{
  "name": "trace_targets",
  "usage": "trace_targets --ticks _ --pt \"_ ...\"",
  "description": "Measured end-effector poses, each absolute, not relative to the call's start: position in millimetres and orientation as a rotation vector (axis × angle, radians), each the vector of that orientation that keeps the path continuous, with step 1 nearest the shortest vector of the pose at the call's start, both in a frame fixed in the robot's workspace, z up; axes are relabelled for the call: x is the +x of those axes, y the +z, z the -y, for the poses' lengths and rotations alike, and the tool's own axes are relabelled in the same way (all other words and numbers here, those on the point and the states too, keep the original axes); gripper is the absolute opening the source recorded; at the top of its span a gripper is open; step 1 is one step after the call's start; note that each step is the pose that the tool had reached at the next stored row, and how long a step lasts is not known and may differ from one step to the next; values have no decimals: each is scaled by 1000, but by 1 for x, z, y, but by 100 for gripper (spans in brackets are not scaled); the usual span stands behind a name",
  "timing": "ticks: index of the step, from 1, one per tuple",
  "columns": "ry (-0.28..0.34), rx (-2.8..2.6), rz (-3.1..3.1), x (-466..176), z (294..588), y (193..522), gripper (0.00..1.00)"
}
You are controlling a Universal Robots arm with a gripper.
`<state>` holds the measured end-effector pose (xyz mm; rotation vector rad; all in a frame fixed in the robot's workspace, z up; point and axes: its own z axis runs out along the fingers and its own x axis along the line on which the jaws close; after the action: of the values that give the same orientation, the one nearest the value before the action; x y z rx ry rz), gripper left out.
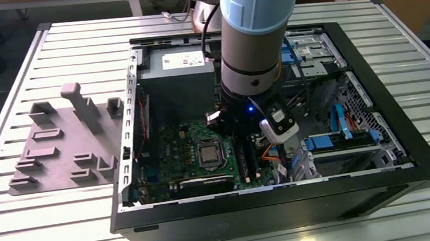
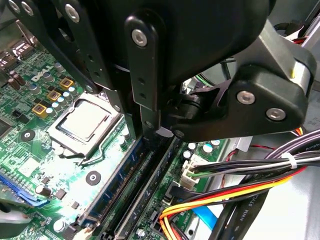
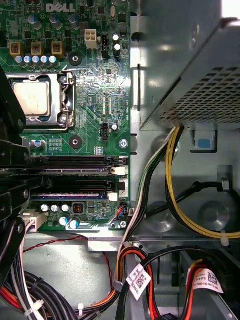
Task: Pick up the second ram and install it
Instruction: 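Insert the second ram into the second slot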
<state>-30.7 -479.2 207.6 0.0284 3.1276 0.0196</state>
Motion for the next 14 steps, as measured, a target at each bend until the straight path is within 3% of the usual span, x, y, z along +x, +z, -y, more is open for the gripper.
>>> trace_targets --ticks 14 --pt "20 28 -3127 -31 479 236 20"
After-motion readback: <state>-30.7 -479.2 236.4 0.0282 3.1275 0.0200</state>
